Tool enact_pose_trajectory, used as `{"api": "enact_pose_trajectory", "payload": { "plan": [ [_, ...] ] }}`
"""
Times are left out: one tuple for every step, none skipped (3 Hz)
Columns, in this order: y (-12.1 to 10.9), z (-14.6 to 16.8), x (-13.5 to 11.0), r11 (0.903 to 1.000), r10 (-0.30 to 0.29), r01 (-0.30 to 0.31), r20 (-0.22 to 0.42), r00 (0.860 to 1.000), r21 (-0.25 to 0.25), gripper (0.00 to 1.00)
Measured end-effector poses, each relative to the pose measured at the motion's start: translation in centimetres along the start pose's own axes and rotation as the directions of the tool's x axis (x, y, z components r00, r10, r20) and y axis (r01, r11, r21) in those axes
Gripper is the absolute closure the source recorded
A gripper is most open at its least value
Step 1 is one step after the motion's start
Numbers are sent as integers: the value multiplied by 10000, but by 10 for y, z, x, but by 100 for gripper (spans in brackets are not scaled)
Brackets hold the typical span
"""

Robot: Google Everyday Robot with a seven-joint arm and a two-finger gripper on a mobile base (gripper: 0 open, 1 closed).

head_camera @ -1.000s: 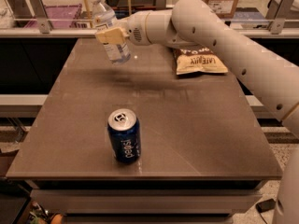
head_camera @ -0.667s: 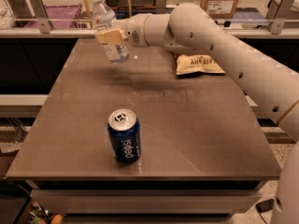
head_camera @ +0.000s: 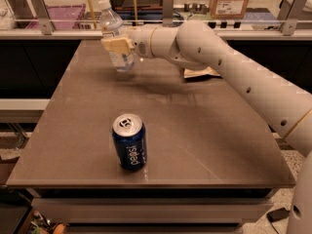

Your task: Pick blue plastic bottle

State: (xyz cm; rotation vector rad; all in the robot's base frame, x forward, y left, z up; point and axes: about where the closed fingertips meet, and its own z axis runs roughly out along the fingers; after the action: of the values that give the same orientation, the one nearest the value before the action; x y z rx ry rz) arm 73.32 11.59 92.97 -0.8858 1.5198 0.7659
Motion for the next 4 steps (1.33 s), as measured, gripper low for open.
{"api": "enact_pose_trajectory", "payload": {
  "plan": [
    [-4,-2,9,10000,60,-64,527,9986,63,100],
    [-6,-2,15,10000,55,-58,1098,9939,30,100],
    [-5,-1,20,10000,33,-30,1453,9894,-20,100],
    [-5,-1,23,10000,-16,13,1526,9883,20,100]
  ]
}}
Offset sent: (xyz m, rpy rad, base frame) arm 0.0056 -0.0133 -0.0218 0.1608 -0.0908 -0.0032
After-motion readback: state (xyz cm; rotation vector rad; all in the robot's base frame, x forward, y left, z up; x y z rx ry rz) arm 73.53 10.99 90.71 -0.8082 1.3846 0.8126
